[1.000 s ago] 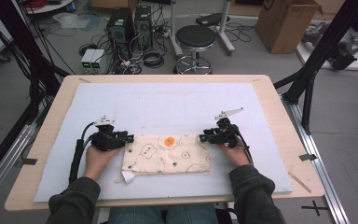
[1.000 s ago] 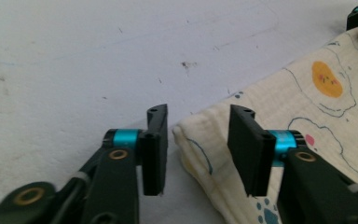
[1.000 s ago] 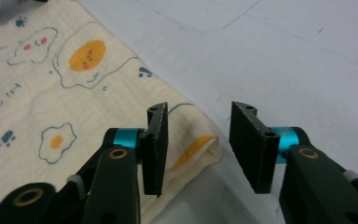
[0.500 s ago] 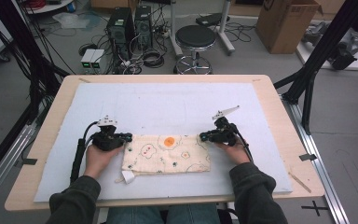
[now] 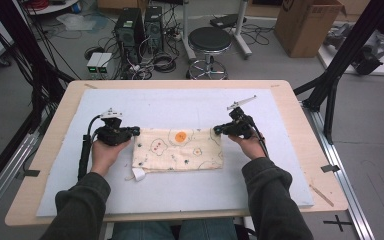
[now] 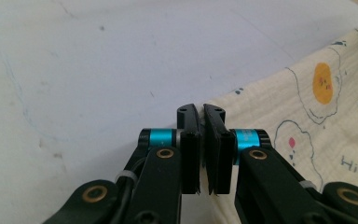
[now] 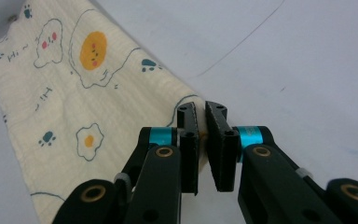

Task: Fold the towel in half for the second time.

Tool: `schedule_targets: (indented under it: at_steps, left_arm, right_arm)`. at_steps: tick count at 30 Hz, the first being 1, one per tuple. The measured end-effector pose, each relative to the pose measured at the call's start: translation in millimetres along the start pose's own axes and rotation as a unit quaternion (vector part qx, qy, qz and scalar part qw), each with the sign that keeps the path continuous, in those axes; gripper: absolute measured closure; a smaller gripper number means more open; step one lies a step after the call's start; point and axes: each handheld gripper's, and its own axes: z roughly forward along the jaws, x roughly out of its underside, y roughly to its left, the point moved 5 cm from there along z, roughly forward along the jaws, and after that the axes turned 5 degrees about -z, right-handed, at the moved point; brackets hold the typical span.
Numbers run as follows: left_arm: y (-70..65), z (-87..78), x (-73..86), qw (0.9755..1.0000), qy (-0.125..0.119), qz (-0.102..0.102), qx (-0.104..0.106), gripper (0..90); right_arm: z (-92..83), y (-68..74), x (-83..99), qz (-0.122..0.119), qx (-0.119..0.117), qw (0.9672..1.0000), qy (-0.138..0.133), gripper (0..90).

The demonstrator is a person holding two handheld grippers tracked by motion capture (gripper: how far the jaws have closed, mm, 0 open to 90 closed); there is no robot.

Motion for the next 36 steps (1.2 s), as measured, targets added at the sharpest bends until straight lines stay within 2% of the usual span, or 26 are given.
schedule_targets:
  at_steps: [2,5,11,15,20,29,36]
  left_arm:
    - [3.1,2.8,-1.8,0.9998,-0.010,-0.014,0.003,85.0]
    - [8.0,10.6,2.0,0.9997,-0.004,-0.022,-0.004,85.0]
    - [12.0,20.9,4.9,0.9992,-0.008,-0.037,-0.011,85.1]
    - [15.2,25.1,7.8,0.9991,-0.002,-0.040,-0.012,85.1]
    - [15.7,26.8,8.6,0.9992,-0.003,-0.038,-0.009,85.1]
    - [13.5,18.0,4.4,0.9995,-0.015,-0.028,0.001,85.0]
    - [8.8,10.4,1.9,0.9994,-0.027,-0.018,0.011,85.1]
  right_arm:
    - [-1.1,-5.7,-4.4,0.015,-0.001,0.9998,-0.011,83.8]
    - [3.0,-15.3,-3.1,0.041,-0.005,0.9989,-0.023,83.8]
    - [19.9,-27.6,6.0,0.072,0.003,0.9974,-0.005,84.0]
    - [24.6,-31.4,8.1,0.081,0.000,0.9966,-0.007,84.0]
    - [27.8,-33.8,9.3,0.077,0.001,0.9970,-0.006,84.0]
    - [21.0,-28.4,4.8,0.071,-0.005,0.9973,-0.019,84.0]
    - [10.9,-23.0,1.3,0.056,0.000,0.9981,-0.026,84.0]
